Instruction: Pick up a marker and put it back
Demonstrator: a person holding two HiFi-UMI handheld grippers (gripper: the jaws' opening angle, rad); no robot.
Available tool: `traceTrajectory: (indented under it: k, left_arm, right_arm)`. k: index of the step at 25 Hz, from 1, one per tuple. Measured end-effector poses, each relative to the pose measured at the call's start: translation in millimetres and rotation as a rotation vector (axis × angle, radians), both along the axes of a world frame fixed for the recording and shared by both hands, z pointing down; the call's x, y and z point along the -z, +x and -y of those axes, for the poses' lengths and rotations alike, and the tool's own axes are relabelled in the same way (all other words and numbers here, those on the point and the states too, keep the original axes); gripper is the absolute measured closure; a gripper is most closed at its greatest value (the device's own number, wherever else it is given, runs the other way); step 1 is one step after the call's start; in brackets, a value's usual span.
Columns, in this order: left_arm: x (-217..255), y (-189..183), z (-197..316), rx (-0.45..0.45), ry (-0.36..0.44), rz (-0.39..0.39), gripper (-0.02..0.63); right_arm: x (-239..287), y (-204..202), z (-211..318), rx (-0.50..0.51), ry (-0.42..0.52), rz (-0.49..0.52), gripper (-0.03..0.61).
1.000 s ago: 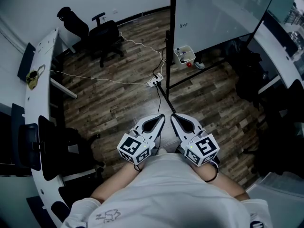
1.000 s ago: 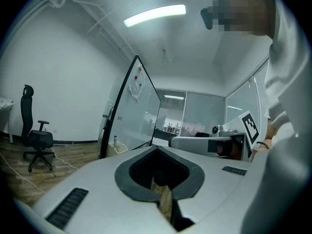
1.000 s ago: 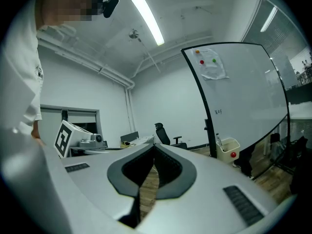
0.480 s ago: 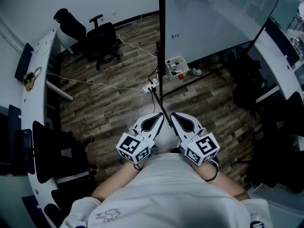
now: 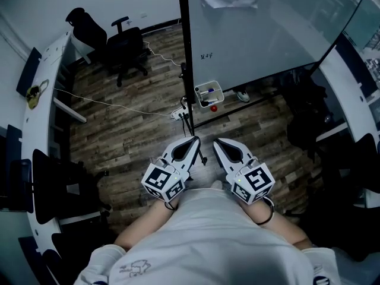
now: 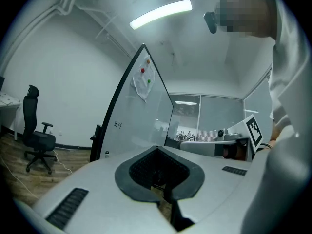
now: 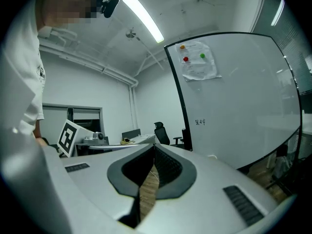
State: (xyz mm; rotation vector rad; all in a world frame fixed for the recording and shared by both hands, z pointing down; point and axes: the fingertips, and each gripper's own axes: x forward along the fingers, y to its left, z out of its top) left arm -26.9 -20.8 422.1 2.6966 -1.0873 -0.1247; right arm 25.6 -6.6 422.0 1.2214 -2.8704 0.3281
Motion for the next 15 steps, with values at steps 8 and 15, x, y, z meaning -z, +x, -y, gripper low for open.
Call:
traceTrajectory:
  k: [8,15]
  left_arm:
    - [-2,20,19,0.013,0.002,-0.019,0.607]
    - [-2,16,47,0.019,0.000,-0.003,0.607]
  right_arm:
    - [-10,18,21,0.027,-0.025,-0.007,0.568]
    - [-11,17,49,0.016,-0.027,-0.001,0.568]
